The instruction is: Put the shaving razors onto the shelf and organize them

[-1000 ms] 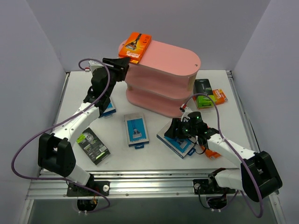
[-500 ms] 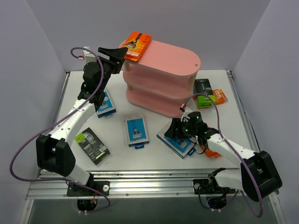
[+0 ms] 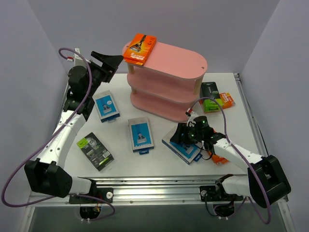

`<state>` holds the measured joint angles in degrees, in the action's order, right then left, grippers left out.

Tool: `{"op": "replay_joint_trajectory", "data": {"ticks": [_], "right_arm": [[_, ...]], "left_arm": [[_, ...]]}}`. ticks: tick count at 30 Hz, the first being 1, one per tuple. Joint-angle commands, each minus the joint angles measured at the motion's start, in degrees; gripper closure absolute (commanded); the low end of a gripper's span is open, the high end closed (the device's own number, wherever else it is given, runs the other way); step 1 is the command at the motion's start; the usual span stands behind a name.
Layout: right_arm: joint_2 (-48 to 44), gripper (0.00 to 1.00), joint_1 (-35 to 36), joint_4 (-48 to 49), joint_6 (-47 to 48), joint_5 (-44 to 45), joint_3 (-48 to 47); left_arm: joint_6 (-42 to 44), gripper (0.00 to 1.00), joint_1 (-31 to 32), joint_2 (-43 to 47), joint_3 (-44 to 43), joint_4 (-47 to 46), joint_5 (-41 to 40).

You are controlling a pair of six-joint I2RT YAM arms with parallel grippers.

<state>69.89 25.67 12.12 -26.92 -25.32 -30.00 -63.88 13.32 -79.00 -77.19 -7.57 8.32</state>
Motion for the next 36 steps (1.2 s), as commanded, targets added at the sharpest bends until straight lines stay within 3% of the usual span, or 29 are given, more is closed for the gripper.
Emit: {"op": "replay_joint_trajectory", "data": {"ticks": [1, 7, 11, 17, 21, 32, 36], "right_arm": [[0.1, 0.46, 0.6, -1.6, 1.0, 1.5, -1.7], [-3.8, 0.46, 0.7, -6.4, 1.5, 6.1, -4.4], [-7.2, 0.46, 0.7, -10.4, -0.4, 13.0, -6.0], [-9.0, 0.41, -0.2, -15.4, -6.3, 27.6, -5.9], [-7.3, 0.30, -2.1, -17.1, -9.3, 33.1, -6.6], [-3.3, 0.22, -11.9, -25.7, -9.9, 40.3, -13.5], [-3.3, 0.07, -14.2, -29.4, -9.2, 41.7, -13.7]], "left_arm": [[3.2, 0.13, -2.2, 4.2, 2.7, 3.4, 4.2], [15.3, 0.12, -3.4, 10.1, 3.1, 14.7, 5.5], [28.2, 0.12, -3.3, 14.7, 6.4, 20.1, 7.0], [39.2, 0.12, -3.3, 21.9, 14.4, 24.5, 8.0], [42.3, 0.12, -3.4, 24.3, 18.3, 24.8, 11.1], [45.0, 0.12, 0.6, 29.3, 28.2, 22.0, 7.9], [44.7, 0.12, 2.2, 27.9, 28.5, 22.3, 8.4]]}}
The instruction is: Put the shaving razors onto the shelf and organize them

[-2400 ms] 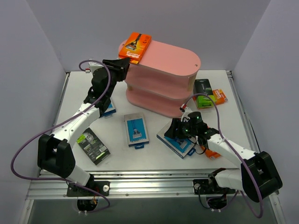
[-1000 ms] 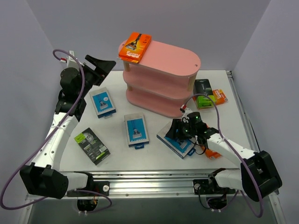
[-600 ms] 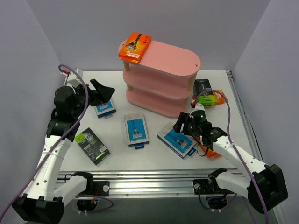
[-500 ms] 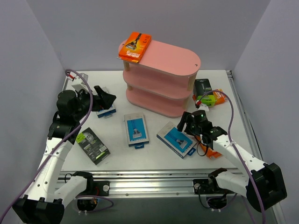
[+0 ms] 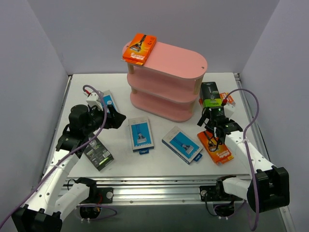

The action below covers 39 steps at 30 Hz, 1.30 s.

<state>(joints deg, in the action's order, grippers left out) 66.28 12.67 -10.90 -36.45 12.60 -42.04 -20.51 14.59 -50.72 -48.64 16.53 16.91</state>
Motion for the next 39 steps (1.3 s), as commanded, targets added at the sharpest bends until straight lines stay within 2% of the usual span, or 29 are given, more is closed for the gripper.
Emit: {"op": "replay_joint_trajectory", "data": {"ticks": [1, 5, 9, 13, 14, 17, 23, 26, 32, 39], "right_arm": [[0.4, 0.04, -2.3, -6.7, 0.4, 3.7, -1.2], [0.7, 0.00, -4.5, -7.6, 0.8, 1.2, 0.6], [-0.5, 0.07, -3.7, -7.4, 0.0, -2.7, 2.9], [-2.0, 0.15, 2.1, -6.2, -4.0, -4.5, 5.9], [-2.0, 0.17, 5.6, -6.2, -5.0, -4.3, 6.2], [-2.0, 0.18, 10.6, -5.6, -9.2, -3.8, 7.5], [-0.9, 0.19, 14.2, -3.4, -12.7, -4.3, 9.5], [0.7, 0.19, 15.1, -0.5, -12.9, -5.6, 10.4], [5.4, 0.19, 21.3, 7.4, -12.1, -6.9, 9.4], [17.3, 0.18, 30.0, 10.4, -12.0, -5.5, 1.7]], "left_arm": [[1.3, 0.12, 1.4, -0.5, -0.1, -1.6, 0.1], [1.4, 0.12, 3.9, -0.3, -0.1, -0.8, 0.1], [1.6, 0.12, 5.1, 0.0, 0.0, -0.1, -0.2], [1.6, 0.12, 5.3, -0.4, -0.4, 0.3, 0.0], [1.6, 0.12, 5.2, -0.4, -0.4, 0.3, 0.0], [1.7, 0.11, 5.1, -0.4, -0.4, 0.5, -0.1], [1.7, 0.11, 5.0, -0.7, -0.5, 0.6, 0.1], [1.7, 0.11, 5.0, -0.9, -0.4, 0.8, 0.2], [1.7, 0.11, 5.0, -1.2, -0.3, 0.8, 0.1], [1.8, 0.11, 5.0, -1.2, -0.3, 1.1, 0.1]]}}
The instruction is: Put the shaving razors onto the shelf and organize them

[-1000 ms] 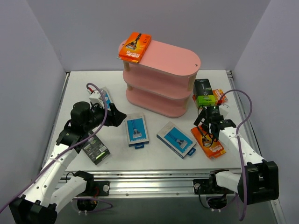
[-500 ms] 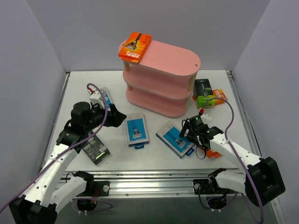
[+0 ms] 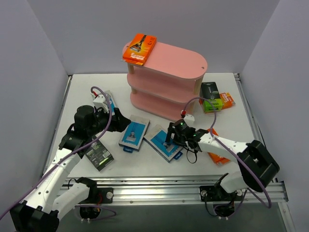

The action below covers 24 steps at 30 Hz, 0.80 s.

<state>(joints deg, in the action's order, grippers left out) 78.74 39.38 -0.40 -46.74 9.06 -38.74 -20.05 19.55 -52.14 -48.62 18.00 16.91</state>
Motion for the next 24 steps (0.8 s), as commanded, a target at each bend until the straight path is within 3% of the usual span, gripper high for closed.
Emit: {"op": "replay_joint_trajectory", "data": {"ticks": [1, 5, 8, 17, 24], "right_arm": [[5.9, 0.18, 3.9, 1.7, -2.2, -2.2, -2.5], [8.8, 0.18, 5.5, 1.1, -2.5, -1.9, -7.2], [6.1, 0.15, 5.2, -1.7, -1.8, 0.1, -8.3], [-7.7, 0.11, -4.6, -12.1, 1.2, 2.2, -5.5], [-10.2, 0.07, -12.8, -16.4, -0.6, 5.8, -2.6]], "left_arm": [[1.3, 0.11, 0.0, 0.3, -0.3, -0.2, -0.1], [1.6, 0.11, 0.0, 0.4, -0.5, 0.4, -0.6], [1.7, 0.11, 0.0, 0.6, -0.6, 0.5, -0.7], [1.6, 0.11, 0.0, 1.0, -0.7, 0.5, -0.3], [1.6, 0.11, 0.2, 1.4, -0.6, 0.5, 0.1]]}}
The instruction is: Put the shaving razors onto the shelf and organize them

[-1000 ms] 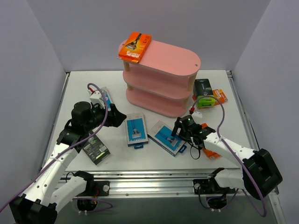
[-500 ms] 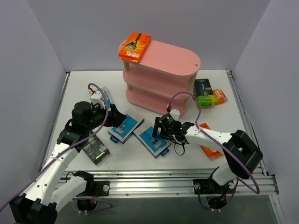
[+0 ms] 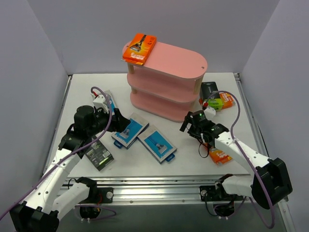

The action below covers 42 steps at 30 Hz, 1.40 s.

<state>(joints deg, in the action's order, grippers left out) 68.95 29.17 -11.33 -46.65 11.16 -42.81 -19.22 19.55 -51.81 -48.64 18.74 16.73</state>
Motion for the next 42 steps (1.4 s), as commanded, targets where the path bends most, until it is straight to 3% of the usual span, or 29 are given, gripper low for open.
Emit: {"op": "replay_joint_trajectory", "data": {"ticks": [1, 8, 13, 27, 42], "right_arm": [[-0.3, 0.07, -3.8, -5.7, -0.5, 4.4, 1.5], [0.2, 0.05, -20.0, -6.0, 6.6, 4.0, 0.1], [3.1, 0.05, -25.4, -6.6, 10.4, 3.4, -1.3], [10.2, 0.07, -30.8, -2.8, 15.8, 0.5, -1.7], [16.1, 0.21, -30.9, -0.7, 18.1, -6.4, -1.2]], "left_arm": [[0.8, 0.11, 0.3, 1.2, -0.6, -0.2, 0.3], [0.9, 0.11, 1.1, 1.4, -0.5, 0.1, 0.1], [0.9, 0.11, 1.5, 1.4, -0.5, 0.1, 0.3], [0.9, 0.11, 1.6, 0.6, -0.6, 0.3, 0.5], [1.1, 0.11, 1.6, 0.6, -0.7, 0.8, 0.4]]}}
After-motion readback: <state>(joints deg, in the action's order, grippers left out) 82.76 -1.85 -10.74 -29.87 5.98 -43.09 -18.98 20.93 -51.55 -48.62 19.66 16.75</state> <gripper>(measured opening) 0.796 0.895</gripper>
